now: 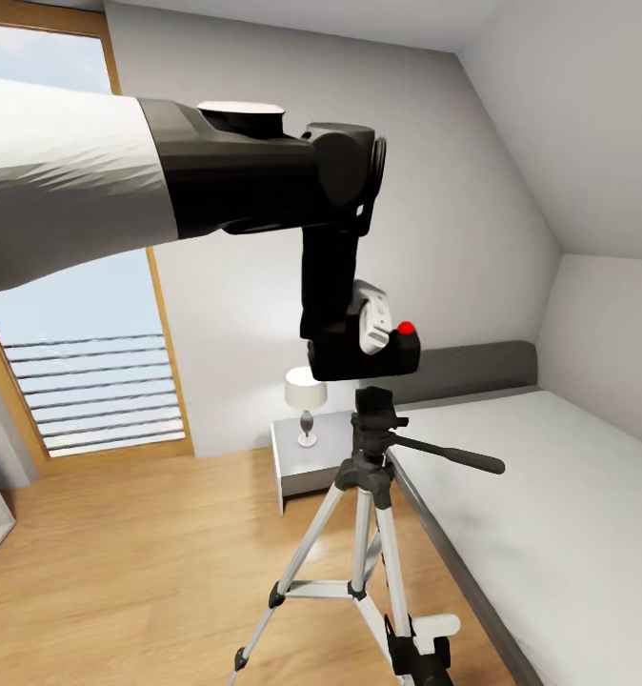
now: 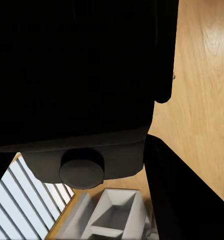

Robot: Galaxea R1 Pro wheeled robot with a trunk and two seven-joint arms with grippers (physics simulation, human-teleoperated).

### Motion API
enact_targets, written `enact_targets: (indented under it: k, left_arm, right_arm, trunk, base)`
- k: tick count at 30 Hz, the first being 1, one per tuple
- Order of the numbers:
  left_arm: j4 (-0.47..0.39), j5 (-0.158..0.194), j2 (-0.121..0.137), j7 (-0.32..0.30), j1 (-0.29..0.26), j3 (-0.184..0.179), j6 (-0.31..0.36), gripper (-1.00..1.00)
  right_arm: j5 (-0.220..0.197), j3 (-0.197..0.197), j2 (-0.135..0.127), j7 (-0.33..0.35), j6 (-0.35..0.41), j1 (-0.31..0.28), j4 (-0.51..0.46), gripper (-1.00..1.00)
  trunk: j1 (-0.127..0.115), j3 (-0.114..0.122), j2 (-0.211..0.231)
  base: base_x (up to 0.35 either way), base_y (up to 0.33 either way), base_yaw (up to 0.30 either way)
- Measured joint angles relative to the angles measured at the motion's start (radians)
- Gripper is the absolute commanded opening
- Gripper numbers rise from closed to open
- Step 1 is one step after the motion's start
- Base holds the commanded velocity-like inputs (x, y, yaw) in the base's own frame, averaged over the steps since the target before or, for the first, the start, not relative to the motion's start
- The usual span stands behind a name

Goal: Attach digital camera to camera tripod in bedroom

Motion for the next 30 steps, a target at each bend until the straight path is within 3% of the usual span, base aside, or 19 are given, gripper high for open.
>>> enact_targets:
  k: [16, 30]
  left_arm:
    - [-0.003, 0.0, -0.008, -0.001, 0.0, -0.003, 0.009, -1.0]
    - [-0.008, 0.002, -0.011, 0.045, 0.001, -0.002, 0.041, -1.0]
  right_arm:
    - [0.001, -0.004, 0.0, 0.001, 0.001, 0.0, -0.002, -1.0]
    - [0.002, -0.006, 0.0, 0.002, 0.002, 0.0, -0.002, -1.0]
  trunk:
    - [0.0, 0.0, 0.0]
    - [0.0, 0.0, 0.0]
  base:
    - [0.0, 0.0, 0.0]
    - [0.0, 0.0, 0.0]
